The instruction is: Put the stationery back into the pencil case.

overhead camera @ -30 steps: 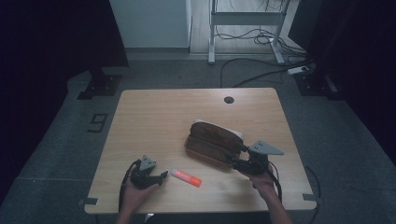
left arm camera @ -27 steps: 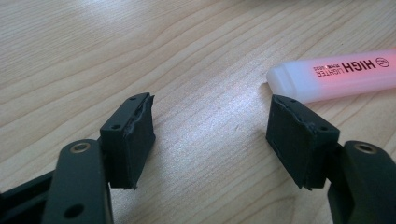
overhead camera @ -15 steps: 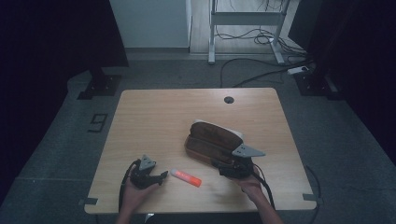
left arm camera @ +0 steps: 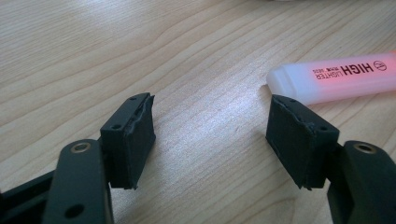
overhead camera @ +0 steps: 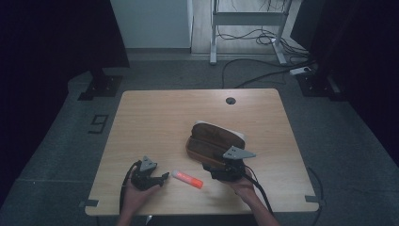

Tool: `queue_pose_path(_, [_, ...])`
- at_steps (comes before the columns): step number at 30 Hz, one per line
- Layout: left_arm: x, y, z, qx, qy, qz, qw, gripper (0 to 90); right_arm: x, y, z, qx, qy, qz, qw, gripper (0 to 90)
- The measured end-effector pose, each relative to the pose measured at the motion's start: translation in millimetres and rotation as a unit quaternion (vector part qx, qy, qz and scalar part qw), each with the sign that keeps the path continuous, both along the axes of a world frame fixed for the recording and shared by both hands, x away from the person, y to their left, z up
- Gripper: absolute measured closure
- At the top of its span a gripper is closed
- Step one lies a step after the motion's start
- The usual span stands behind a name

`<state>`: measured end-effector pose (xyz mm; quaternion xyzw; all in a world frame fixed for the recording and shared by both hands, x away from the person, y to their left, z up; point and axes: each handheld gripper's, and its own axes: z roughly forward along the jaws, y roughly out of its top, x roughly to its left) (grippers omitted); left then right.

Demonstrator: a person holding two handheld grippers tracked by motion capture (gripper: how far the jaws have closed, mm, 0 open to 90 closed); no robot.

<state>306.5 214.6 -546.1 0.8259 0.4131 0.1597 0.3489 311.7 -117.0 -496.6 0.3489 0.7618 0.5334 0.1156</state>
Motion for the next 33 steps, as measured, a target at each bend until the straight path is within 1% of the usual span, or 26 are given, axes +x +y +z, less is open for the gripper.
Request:
queue_pose_path(2, [-0.1, -0.3, 0.0, 0.002, -0.001, 0.000, 1.0000, 31.9, 0.4, 4.4, -2.1, -0.002, 0.002, 0.005, 1.0000, 34.9])
queue_pose_path(9, [0.3, 0.8, 0.0, -0.003, 0.002, -0.001, 1.0000, 31.8, -1.7, 19.8, -4.6, -0.014, 0.003, 0.017, 0.9997, 35.4])
queue_pose_path(12, [0.6, 0.8, 0.0, -0.004, 0.001, -0.001, 1.0000, 31.8, -2.0, 22.4, -5.4, -0.014, 0.004, 0.022, 0.9997, 35.5])
queue_pose_path(13, [1.0, 1.0, 0.1, -0.005, 0.002, -0.001, 1.0000, 31.9, -1.5, 24.8, -7.1, -0.018, 0.007, 0.025, 0.9995, 35.6])
queue_pose_path(15, [1.4, 0.9, 0.0, -0.005, 0.002, -0.002, 1.0000, 31.9, -0.7, 27.4, -9.7, -0.017, 0.011, 0.031, 0.9993, 35.7])
queue_pose_path(22, [1.5, 0.8, 0.1, -0.004, 0.002, -0.002, 1.0000, 31.9, 0.2, 39.2, -18.7, -0.030, 0.020, 0.044, 0.9984, 36.4])
queue_pose_path(25, [1.6, 1.0, 0.1, -0.005, 0.002, -0.002, 1.0000, 31.9, -0.6, 46.9, -24.3, -0.039, 0.027, 0.052, 0.9975, 37.1])
queue_pose_path(33, [1.9, 0.4, 0.1, -0.002, 0.001, -0.003, 1.0000, 31.8, -3.4, 58.2, -33.4, -0.053, 0.039, 0.064, 0.9958, 40.7])
